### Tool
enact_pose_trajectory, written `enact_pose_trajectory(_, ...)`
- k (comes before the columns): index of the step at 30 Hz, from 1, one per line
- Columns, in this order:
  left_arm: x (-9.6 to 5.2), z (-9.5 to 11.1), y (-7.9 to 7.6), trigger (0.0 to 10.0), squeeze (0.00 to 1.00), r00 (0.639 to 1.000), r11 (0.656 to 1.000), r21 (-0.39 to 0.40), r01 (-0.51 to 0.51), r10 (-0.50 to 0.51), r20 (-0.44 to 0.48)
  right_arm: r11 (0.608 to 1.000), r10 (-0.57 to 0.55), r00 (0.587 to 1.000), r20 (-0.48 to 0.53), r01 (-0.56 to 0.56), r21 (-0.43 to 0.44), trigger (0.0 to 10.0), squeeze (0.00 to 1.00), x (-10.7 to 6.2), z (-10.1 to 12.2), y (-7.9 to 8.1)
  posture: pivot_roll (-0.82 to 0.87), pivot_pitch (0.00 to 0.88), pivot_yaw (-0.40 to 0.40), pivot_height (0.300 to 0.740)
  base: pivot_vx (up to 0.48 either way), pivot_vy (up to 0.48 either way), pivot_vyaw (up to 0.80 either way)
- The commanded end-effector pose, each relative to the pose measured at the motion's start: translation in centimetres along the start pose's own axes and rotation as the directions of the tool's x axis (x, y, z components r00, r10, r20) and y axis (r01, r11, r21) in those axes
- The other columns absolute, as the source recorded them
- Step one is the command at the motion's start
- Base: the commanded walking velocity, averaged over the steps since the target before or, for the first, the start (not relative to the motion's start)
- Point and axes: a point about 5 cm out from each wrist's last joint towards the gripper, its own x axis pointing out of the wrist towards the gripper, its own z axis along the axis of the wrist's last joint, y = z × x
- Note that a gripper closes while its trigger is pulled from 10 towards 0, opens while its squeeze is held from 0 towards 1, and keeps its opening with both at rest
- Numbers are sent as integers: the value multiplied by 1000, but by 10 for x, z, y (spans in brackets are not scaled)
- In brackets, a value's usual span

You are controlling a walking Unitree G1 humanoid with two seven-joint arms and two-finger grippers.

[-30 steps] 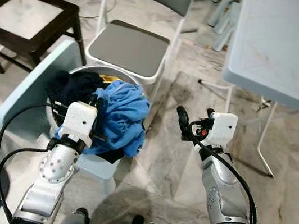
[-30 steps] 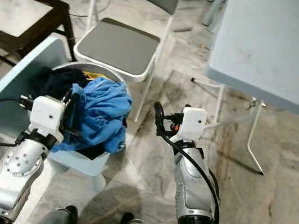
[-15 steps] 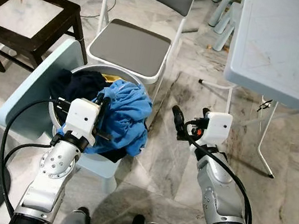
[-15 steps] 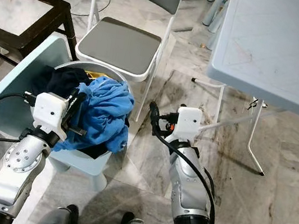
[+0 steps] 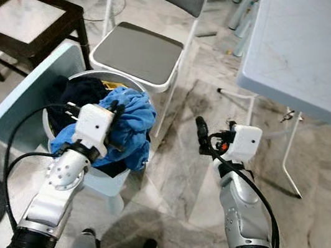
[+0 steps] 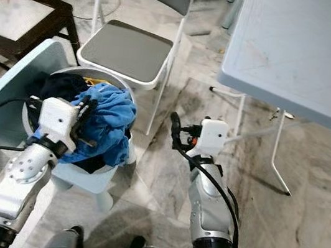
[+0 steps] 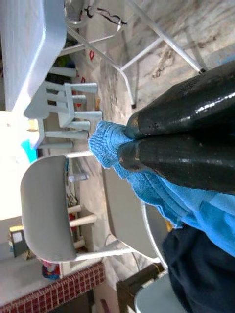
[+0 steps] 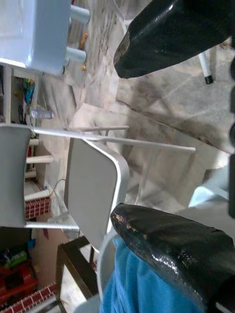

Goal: Hang hanger

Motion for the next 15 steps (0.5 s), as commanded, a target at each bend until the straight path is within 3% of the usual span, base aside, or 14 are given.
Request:
enact_pose_trajectory(1, -1, -3, 2, 10000, 0, 1000, 1000, -5, 8, -8, -14, 1000, -13, 1000, 1, 13, 11, 10000, 0, -1, -2, 0, 236, 209, -38, 740, 0, -307, 0)
enact_pose_trajectory(6, 2, -3, 3, 10000, 0, 1000, 1000, -5, 21, -21, -14, 999, -28, 1000, 2, 28, 20, 10000, 0, -1, -3, -1, 232, 205, -27, 740, 244, -310, 0)
enact_pose_trajectory(15, 7, -2, 1, 10000, 0, 999, 999, -10, 35, -36, -10, 999, -45, 999, 0, 45, 23, 10000, 0, -2, -5, -5, 231, 199, -29, 740, 251, -320, -653)
